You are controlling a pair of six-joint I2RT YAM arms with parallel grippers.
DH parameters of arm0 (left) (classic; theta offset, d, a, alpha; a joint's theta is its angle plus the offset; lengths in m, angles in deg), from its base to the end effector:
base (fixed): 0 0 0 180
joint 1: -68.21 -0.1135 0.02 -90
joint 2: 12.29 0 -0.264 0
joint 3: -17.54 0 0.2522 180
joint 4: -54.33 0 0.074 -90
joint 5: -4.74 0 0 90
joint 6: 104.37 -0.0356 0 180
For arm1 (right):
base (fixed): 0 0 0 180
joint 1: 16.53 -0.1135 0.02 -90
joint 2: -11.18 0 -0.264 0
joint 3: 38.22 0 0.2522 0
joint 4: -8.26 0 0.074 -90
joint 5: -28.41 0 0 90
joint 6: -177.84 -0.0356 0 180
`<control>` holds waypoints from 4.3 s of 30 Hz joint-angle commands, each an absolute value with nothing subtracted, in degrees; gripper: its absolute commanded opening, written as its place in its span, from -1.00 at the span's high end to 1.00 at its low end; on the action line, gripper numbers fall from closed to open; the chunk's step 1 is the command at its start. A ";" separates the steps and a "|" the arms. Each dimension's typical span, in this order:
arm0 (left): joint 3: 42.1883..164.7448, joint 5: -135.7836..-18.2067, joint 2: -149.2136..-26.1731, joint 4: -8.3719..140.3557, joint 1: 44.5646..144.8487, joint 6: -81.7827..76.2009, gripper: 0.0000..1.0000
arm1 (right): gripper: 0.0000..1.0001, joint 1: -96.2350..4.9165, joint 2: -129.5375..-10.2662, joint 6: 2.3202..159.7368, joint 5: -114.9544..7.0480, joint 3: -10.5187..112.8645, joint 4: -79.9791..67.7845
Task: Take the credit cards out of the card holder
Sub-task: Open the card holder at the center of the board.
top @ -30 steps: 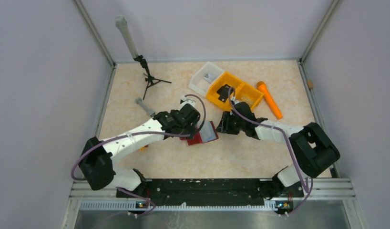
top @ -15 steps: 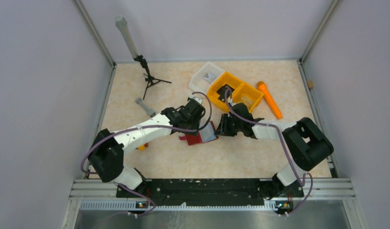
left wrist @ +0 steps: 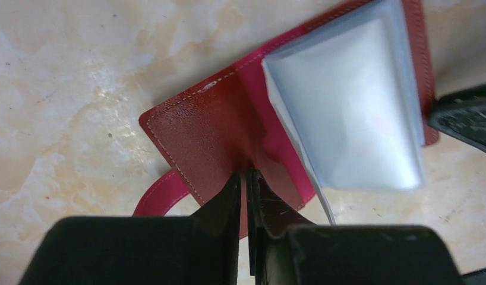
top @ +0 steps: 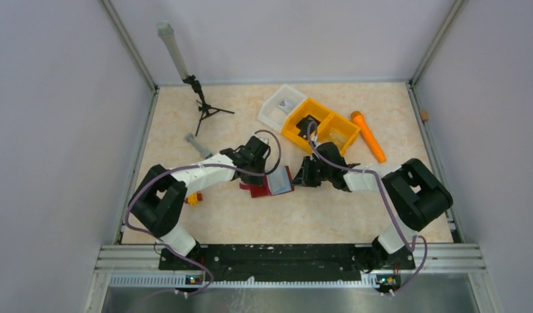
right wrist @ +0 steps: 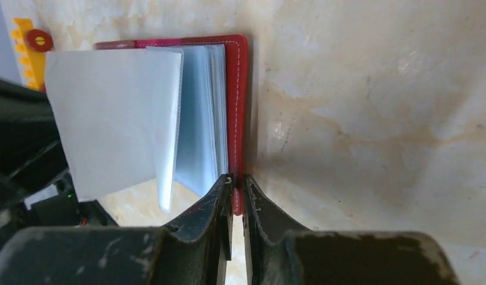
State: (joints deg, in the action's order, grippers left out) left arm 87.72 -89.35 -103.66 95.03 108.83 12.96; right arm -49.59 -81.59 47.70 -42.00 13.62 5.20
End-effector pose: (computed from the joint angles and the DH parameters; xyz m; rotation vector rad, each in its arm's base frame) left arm 0.2393 -0.2019 0.1897 0.2864 2.6651 -0.2956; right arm 0.2455 0.1740 0.1373 -0.0287 2.5208 0.9849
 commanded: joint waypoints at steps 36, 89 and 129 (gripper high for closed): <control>81.84 -86.62 -107.38 89.19 107.32 12.08 1.00 | 0.61 -50.03 -81.52 38.00 -27.94 13.78 23.39; 80.33 -85.79 -105.45 89.01 107.41 12.17 1.00 | 0.38 -55.91 -83.93 41.40 -32.29 19.87 17.12; 81.64 -83.49 -98.86 89.28 107.76 11.87 1.00 | -0.36 -56.43 -83.04 41.85 -34.82 18.07 16.41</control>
State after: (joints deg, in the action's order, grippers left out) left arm 81.32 -83.80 -101.41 89.59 107.58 11.69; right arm -55.71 -85.11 42.96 -36.03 19.04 11.56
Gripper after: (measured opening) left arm 0.004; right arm 0.646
